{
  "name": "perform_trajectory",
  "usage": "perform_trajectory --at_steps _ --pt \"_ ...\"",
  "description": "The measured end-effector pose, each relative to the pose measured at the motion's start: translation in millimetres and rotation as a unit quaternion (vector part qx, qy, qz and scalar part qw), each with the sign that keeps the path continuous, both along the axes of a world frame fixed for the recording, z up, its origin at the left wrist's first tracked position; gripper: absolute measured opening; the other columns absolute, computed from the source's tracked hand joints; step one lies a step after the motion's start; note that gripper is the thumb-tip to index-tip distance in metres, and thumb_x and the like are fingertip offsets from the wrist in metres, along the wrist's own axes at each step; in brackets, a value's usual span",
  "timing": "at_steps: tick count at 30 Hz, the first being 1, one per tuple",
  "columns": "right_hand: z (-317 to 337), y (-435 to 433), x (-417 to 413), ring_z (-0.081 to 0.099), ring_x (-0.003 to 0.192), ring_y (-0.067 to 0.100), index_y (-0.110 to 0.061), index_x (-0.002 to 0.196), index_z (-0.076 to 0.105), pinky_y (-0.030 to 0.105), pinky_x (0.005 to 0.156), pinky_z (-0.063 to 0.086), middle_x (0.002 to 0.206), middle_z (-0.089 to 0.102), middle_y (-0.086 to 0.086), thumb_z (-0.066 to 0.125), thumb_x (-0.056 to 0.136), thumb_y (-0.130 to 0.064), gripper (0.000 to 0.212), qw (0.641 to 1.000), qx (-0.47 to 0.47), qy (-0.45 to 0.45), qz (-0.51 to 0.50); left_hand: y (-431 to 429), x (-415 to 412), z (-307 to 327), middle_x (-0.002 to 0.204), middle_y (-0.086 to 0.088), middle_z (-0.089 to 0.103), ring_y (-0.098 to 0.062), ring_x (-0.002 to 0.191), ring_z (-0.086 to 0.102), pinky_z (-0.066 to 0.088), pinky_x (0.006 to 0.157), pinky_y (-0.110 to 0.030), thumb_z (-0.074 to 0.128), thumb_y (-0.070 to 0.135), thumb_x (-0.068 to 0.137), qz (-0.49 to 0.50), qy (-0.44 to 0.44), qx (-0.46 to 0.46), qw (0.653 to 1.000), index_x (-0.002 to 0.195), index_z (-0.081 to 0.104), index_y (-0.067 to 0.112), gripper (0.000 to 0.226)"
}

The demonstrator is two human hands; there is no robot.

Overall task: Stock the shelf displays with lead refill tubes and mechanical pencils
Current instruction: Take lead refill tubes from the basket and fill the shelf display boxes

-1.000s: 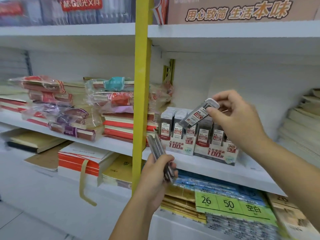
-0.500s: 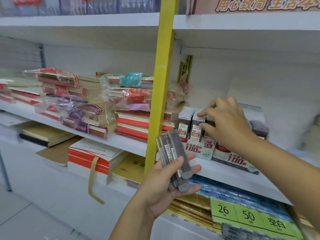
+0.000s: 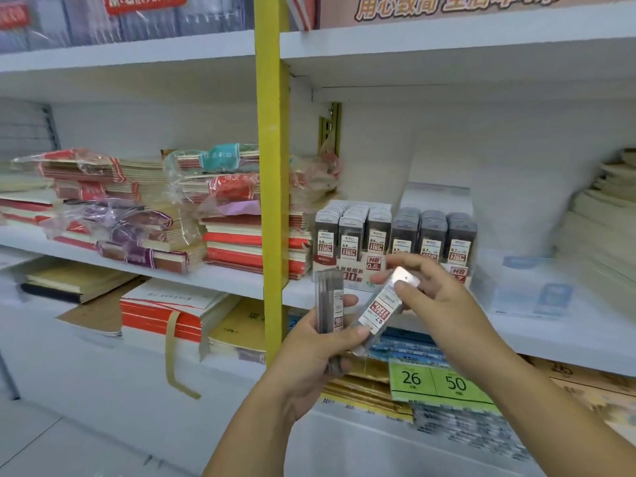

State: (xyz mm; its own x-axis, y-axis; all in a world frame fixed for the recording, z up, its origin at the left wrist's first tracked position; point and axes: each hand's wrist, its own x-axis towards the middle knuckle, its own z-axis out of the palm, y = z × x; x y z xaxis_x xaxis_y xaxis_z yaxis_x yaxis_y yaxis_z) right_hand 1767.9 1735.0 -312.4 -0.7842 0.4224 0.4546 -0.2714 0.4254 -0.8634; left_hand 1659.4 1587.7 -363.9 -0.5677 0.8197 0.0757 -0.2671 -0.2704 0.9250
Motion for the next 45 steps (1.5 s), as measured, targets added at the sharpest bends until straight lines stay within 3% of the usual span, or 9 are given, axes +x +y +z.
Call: perform_trajectory --at_steps 8,14,20,24,29,35,38,42,45 --pt "-21 10 22 0.072 0.092 0.017 -0.015 0.099 0.059 0.027 0.070 0.059 0.099 0.075 0.001 0.067 0.085 -0.003 0.020 0.992 -0.122 -0.021 -0.009 -2 2 4 0.103 -0.012 0.077 -0.012 0.071 0.069 0.048 0.048 -0.020 0.083 0.026 0.067 0.092 -0.001 0.001 0.996 0.115 0.063 0.021 0.053" --pt "-23 -2 22 0.067 0.069 0.013 -0.030 0.087 0.067 0.034 0.063 0.059 0.078 0.068 -0.005 0.075 0.081 -0.011 0.021 0.989 0.035 -0.143 -0.012 0 2 4 0.091 -0.004 0.077 -0.014 0.078 0.072 0.049 0.053 -0.021 0.076 0.020 0.087 0.139 0.066 -0.016 0.988 0.104 0.068 0.035 0.024" --pt "2 -7 13 0.061 0.078 0.004 -0.062 0.112 0.047 0.032 0.067 0.059 0.094 0.057 -0.016 0.066 0.087 -0.008 0.062 0.977 0.178 -0.113 -0.019 7 -3 9 0.079 0.006 0.068 -0.009 0.071 0.061 0.049 0.060 -0.025 0.076 0.039 0.083 0.115 0.081 -0.008 0.990 0.100 0.070 0.045 0.019" --pt "45 19 26 0.069 0.086 0.011 -0.056 0.117 0.048 0.030 0.068 0.060 0.107 0.059 -0.007 0.064 0.088 -0.002 0.063 0.983 0.144 0.048 -0.099 17 -10 13 0.073 0.000 0.055 -0.014 0.073 0.052 0.051 0.066 -0.030 0.065 0.021 0.094 0.078 0.028 0.002 0.997 0.111 0.067 0.031 0.019" --pt "84 50 28 0.065 0.086 0.007 -0.044 0.105 0.048 0.024 0.070 0.055 0.097 0.064 -0.012 0.067 0.088 -0.012 0.041 0.943 0.234 0.125 -0.200 27 -9 12 0.081 -0.003 0.067 -0.014 0.076 0.065 0.056 0.072 -0.026 0.059 0.024 0.099 0.044 0.055 0.015 0.997 0.107 0.067 0.015 0.014" --pt "77 69 13 0.061 0.078 -0.003 -0.044 0.104 0.047 0.025 0.072 0.051 0.087 0.065 -0.017 0.073 0.083 -0.020 0.040 0.912 0.336 -0.005 -0.236 31 -3 13 0.115 0.000 0.074 -0.018 0.105 0.072 0.062 0.071 -0.037 0.052 0.029 0.101 -0.010 0.068 0.031 0.997 0.131 0.053 0.024 0.030" --pt "60 76 3 0.049 0.093 0.007 -0.042 0.111 0.053 0.030 0.082 0.044 0.101 0.059 -0.008 0.073 0.081 -0.026 0.039 0.884 0.381 -0.066 -0.265 32 -1 13 0.115 -0.001 0.075 -0.020 0.106 0.072 0.062 0.067 -0.034 0.053 0.029 0.101 -0.024 0.058 0.023 0.998 0.130 0.053 0.027 0.029" --pt "49 79 0 0.027 0.101 0.009 -0.031 0.124 0.061 0.029 0.087 0.031 0.102 0.043 -0.009 0.070 0.084 -0.033 0.042 0.820 0.448 -0.060 -0.352 32 2 11 0.116 -0.002 0.075 -0.022 0.105 0.072 0.062 0.065 -0.032 0.061 0.033 0.094 -0.035 0.056 0.020 0.998 0.127 0.059 0.022 0.035" --pt "41 71 3 0.029 0.107 0.012 -0.027 0.132 0.057 0.026 0.089 0.029 0.108 0.043 -0.006 0.062 0.090 -0.028 0.043 0.825 0.430 -0.037 -0.365 31 6 11 0.116 -0.002 0.075 -0.021 0.105 0.072 0.062 0.065 -0.029 0.064 0.039 0.087 -0.044 0.064 0.013 0.997 0.127 0.060 0.021 0.045"
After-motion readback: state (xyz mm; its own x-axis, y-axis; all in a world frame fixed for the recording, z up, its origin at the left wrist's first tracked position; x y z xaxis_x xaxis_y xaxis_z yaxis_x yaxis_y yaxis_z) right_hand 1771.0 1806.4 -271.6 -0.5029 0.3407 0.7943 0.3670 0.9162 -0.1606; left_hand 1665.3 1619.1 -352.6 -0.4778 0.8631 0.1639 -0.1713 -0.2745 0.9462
